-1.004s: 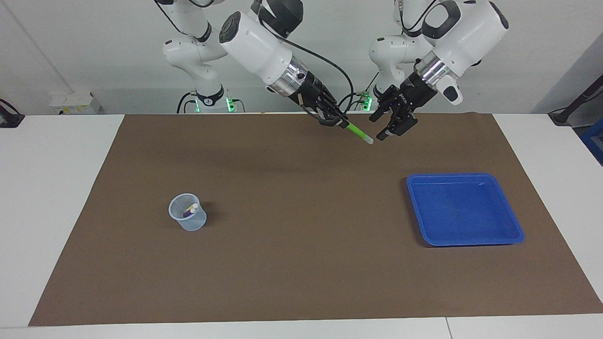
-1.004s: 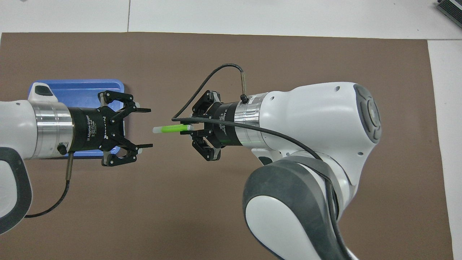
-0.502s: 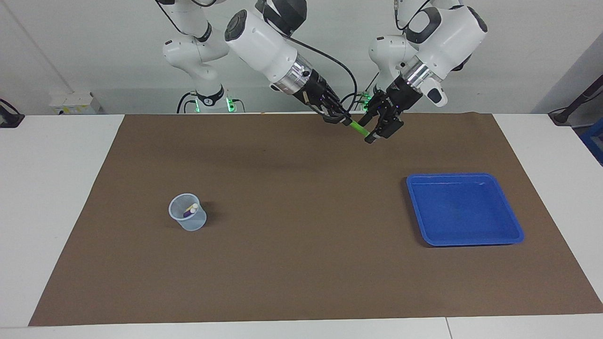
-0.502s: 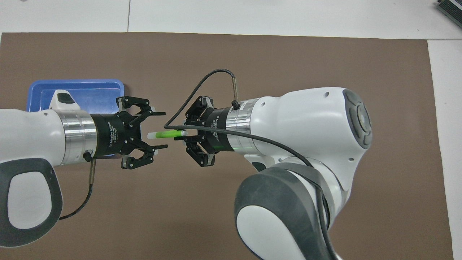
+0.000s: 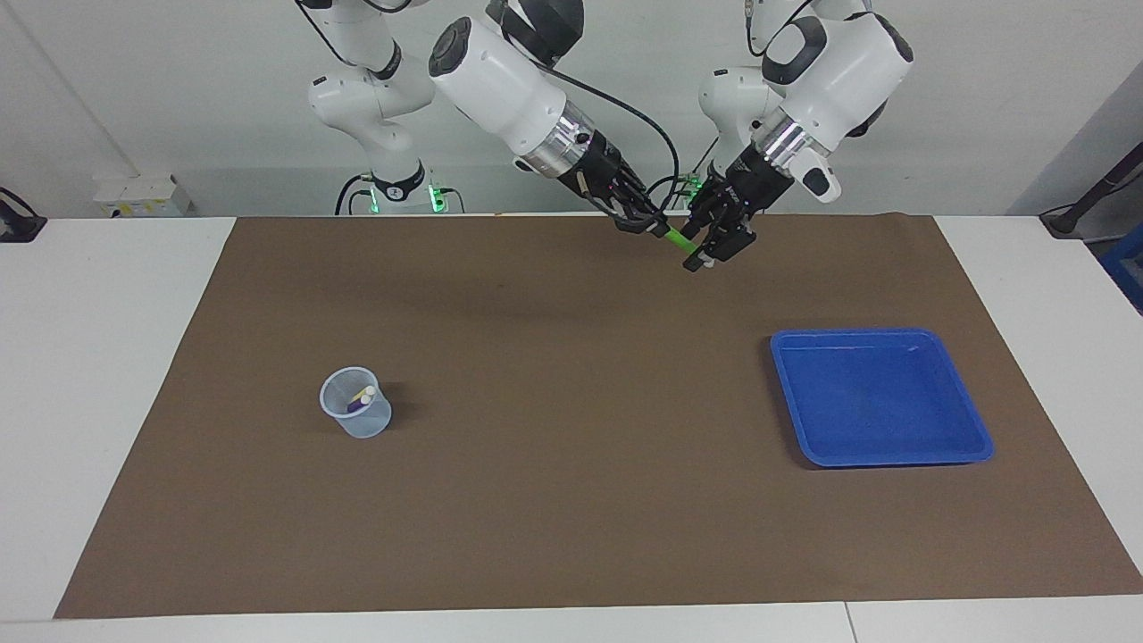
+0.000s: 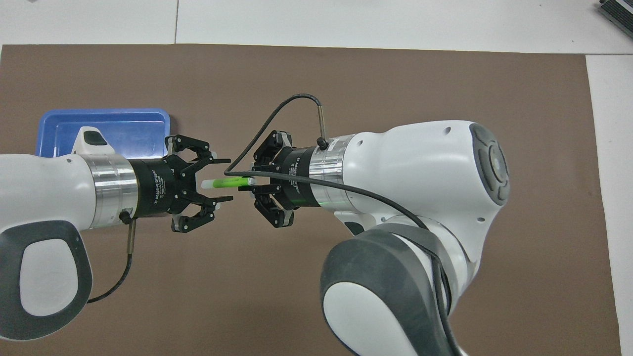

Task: Right arm passes pens to left for tray arrangement
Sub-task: 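Close the left gripper on the green pen beside the right gripper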

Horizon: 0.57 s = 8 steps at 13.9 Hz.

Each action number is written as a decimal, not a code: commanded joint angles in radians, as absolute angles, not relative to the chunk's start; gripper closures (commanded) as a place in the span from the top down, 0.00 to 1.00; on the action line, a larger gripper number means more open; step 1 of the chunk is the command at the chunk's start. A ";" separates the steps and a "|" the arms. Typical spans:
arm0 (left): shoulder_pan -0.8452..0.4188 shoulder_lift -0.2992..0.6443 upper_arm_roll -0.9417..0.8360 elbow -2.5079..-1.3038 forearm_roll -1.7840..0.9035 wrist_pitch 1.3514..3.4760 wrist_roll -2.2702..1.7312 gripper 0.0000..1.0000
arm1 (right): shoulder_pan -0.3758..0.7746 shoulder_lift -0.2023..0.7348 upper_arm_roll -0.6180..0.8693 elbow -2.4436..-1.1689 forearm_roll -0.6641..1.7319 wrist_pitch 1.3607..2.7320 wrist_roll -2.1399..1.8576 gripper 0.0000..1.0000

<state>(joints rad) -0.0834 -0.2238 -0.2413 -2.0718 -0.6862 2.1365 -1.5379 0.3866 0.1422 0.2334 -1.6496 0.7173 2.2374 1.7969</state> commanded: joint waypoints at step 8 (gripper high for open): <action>-0.080 -0.256 -0.235 -2.080 -0.707 2.089 -1.540 0.00 | 0.385 0.141 0.236 -1.649 0.692 2.250 1.815 0.00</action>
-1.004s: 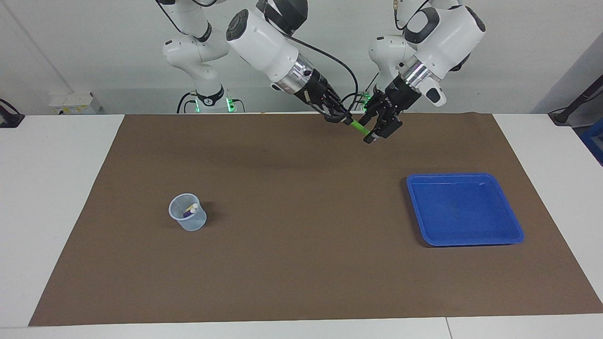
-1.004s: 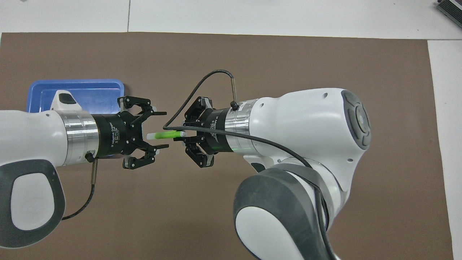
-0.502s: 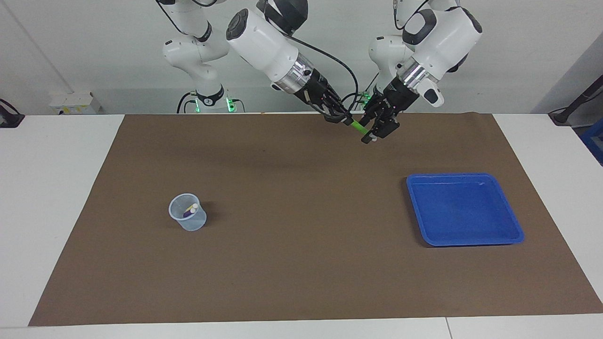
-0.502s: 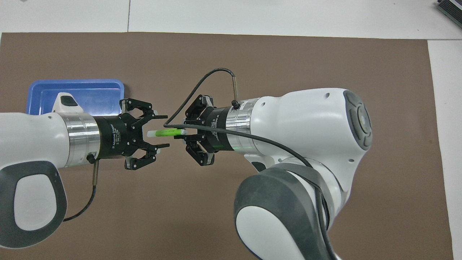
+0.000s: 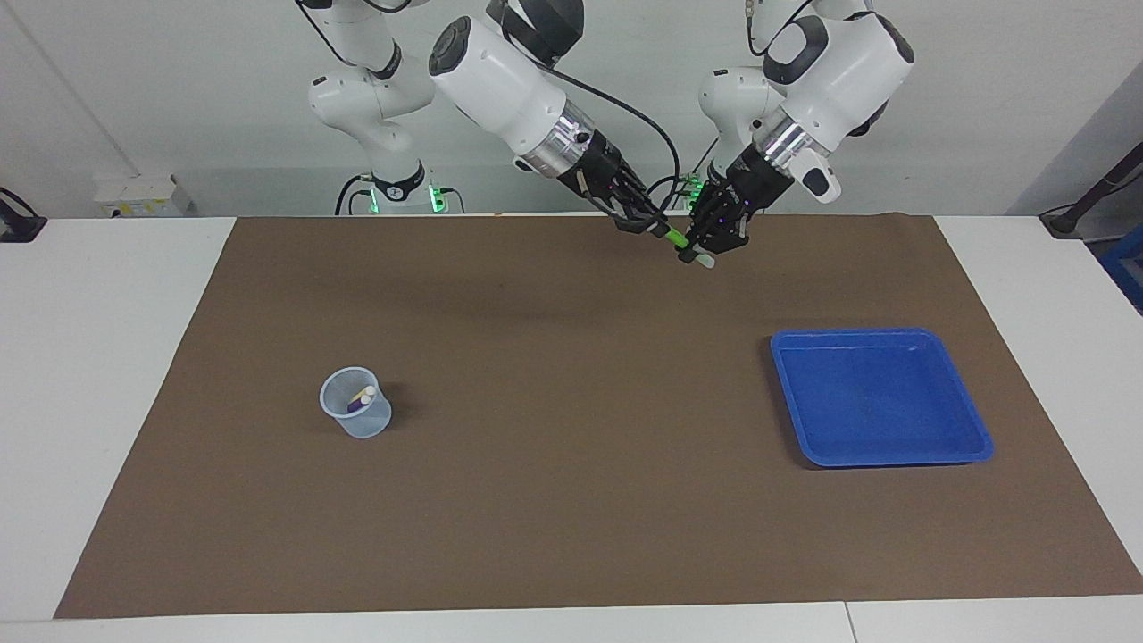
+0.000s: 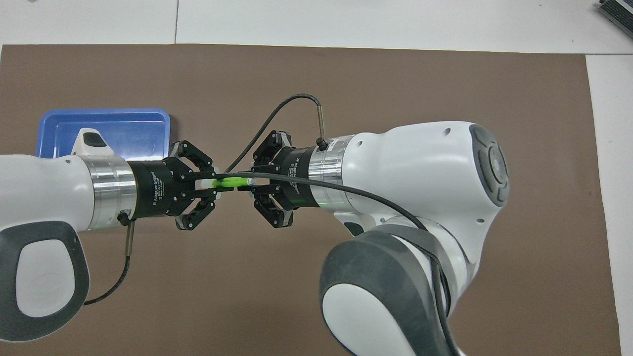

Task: Right arm passes pens to left for tray arrangement
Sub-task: 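Close the left gripper on the green pen beside the right gripper, then open the right gripper and withdraw while the left gripper takes the pen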

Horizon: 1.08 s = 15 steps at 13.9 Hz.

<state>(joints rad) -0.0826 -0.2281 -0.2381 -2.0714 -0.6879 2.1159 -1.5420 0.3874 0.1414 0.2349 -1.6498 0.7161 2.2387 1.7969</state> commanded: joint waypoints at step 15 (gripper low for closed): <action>0.003 -0.262 -0.218 -2.066 -0.692 1.938 -1.189 0.00 | 0.281 0.054 0.232 -1.647 0.525 1.901 1.513 1.00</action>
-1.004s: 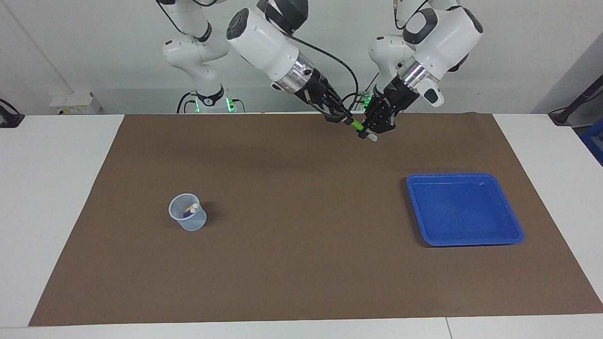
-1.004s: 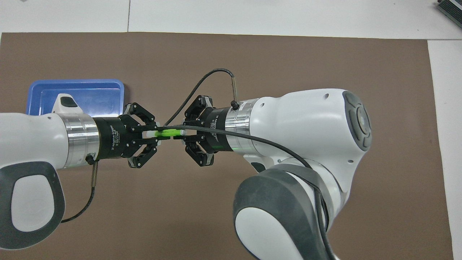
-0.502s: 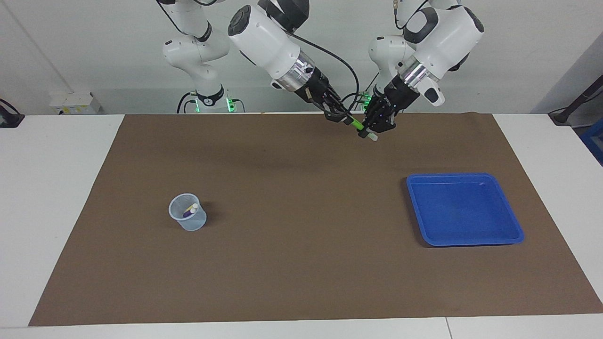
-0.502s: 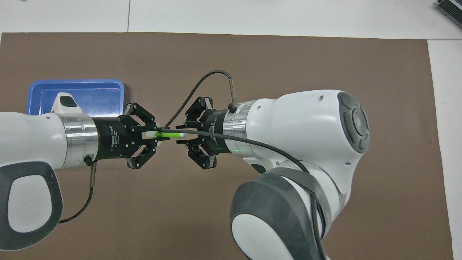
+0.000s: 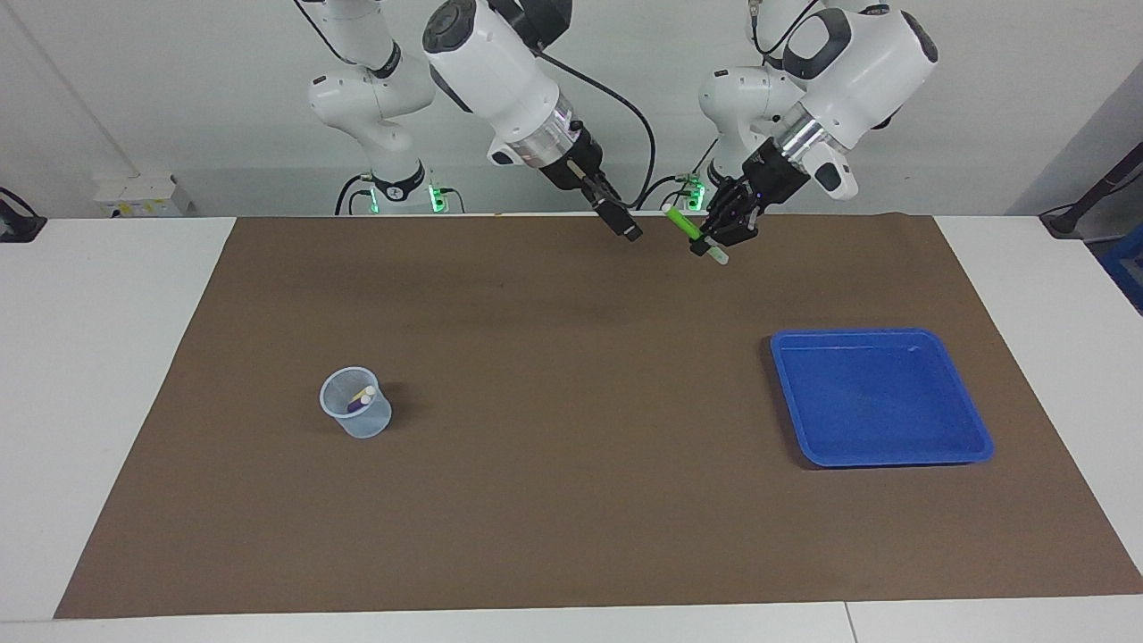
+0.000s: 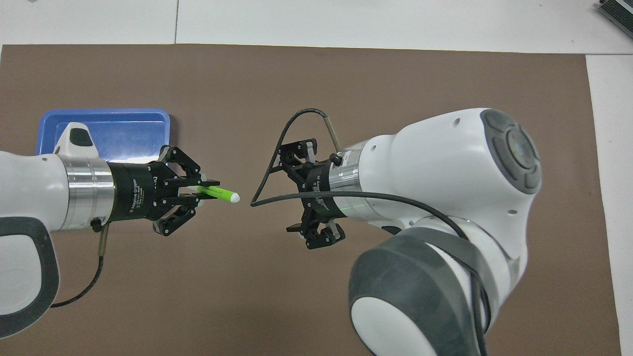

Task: Right arm passes pens to left for tray arrangement
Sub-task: 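Open the right gripper and withdraw while the left gripper takes the pen, then lower the green pen into the blue tray with the left gripper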

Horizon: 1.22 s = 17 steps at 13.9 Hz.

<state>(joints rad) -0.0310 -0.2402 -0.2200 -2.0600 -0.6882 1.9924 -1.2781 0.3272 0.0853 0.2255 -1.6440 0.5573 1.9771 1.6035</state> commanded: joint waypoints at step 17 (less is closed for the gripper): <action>0.299 -0.310 -0.219 -2.267 -0.411 1.985 -0.004 0.00 | 0.149 0.138 0.236 -1.720 -0.119 1.816 0.798 0.95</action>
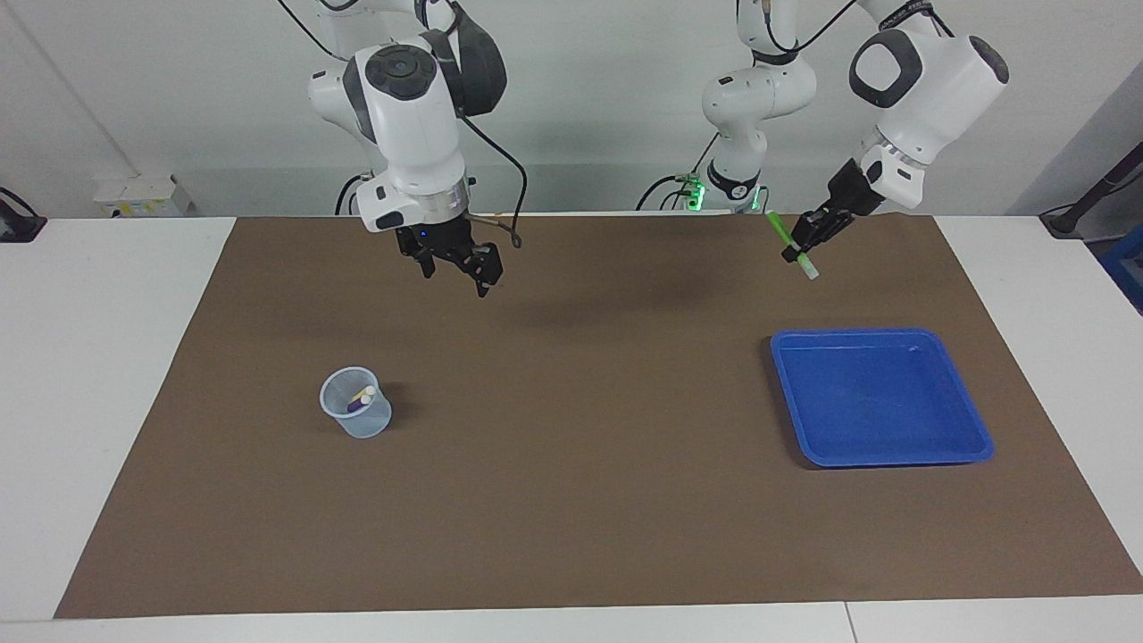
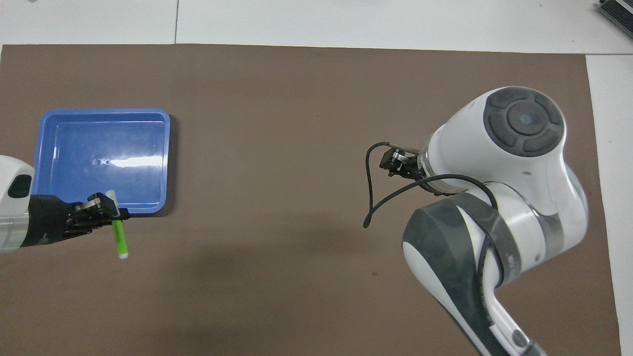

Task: Right arm passes pens to left for tray arrangement
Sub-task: 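Lower the green pen into the blue tray with the left gripper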

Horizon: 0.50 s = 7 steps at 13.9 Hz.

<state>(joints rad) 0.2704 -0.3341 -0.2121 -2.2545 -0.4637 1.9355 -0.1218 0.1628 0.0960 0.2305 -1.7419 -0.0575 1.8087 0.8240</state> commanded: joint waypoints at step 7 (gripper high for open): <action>0.351 -0.151 -0.221 -2.266 -0.302 2.139 0.078 0.00 | 0.129 0.285 0.232 -1.694 -0.414 1.795 0.796 0.88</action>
<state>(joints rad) 0.3491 -0.2319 -0.2116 -2.2615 -0.3419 2.0566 0.0637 0.1391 0.2373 0.2245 -1.7369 -0.3568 1.8099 0.8190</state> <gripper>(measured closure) 0.828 0.101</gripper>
